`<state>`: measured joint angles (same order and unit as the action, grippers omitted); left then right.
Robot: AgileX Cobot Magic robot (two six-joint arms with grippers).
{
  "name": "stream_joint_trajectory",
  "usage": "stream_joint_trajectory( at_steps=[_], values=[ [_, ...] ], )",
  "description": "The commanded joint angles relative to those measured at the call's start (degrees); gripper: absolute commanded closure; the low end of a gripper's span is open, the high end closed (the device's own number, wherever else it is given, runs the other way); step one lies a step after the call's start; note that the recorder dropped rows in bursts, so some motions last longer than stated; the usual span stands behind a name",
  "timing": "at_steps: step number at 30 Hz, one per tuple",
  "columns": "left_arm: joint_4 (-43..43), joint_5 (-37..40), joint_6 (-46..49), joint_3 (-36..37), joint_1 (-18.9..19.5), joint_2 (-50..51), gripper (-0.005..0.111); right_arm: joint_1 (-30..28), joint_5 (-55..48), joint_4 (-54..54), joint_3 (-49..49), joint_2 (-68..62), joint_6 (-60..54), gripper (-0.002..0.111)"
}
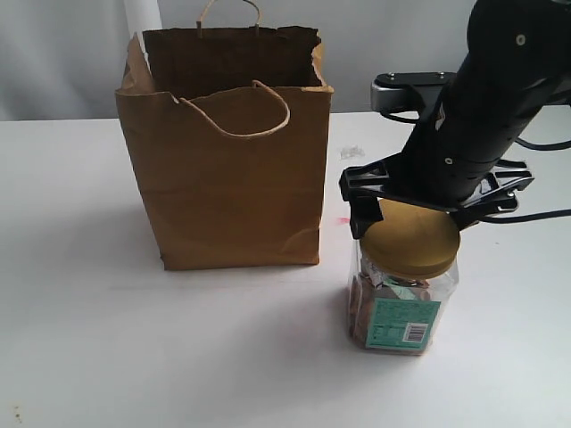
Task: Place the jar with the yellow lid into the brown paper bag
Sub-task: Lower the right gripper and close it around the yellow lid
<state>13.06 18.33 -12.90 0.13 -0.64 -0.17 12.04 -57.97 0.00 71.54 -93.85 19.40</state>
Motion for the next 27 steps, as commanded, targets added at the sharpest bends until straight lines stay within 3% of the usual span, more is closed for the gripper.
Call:
stream_joint_trajectory(
  at_steps=[1, 6, 14, 20, 27],
  values=[
    [-0.22, -0.54, -0.22, -0.13, -0.3, 0.17, 0.106, -0.03, 0.36, -0.45, -0.35, 0.11, 0.18, 0.011],
    [-0.22, -0.54, -0.22, -0.13, -0.3, 0.17, 0.106, -0.03, 0.36, -0.45, -0.35, 0.11, 0.18, 0.017],
    [-0.22, -0.54, -0.22, -0.13, -0.3, 0.17, 0.106, -0.03, 0.36, -0.44, -0.35, 0.11, 0.31, 0.063],
    [-0.22, -0.54, -0.22, -0.13, -0.3, 0.17, 0.106, -0.03, 0.13, 0.0, -0.35, 0.11, 0.31, 0.107],
    [-0.22, -0.54, -0.22, -0.13, -0.3, 0.17, 0.106, -0.03, 0.16, 0.32, -0.1, 1.89, 0.31, 0.108]
  ],
)
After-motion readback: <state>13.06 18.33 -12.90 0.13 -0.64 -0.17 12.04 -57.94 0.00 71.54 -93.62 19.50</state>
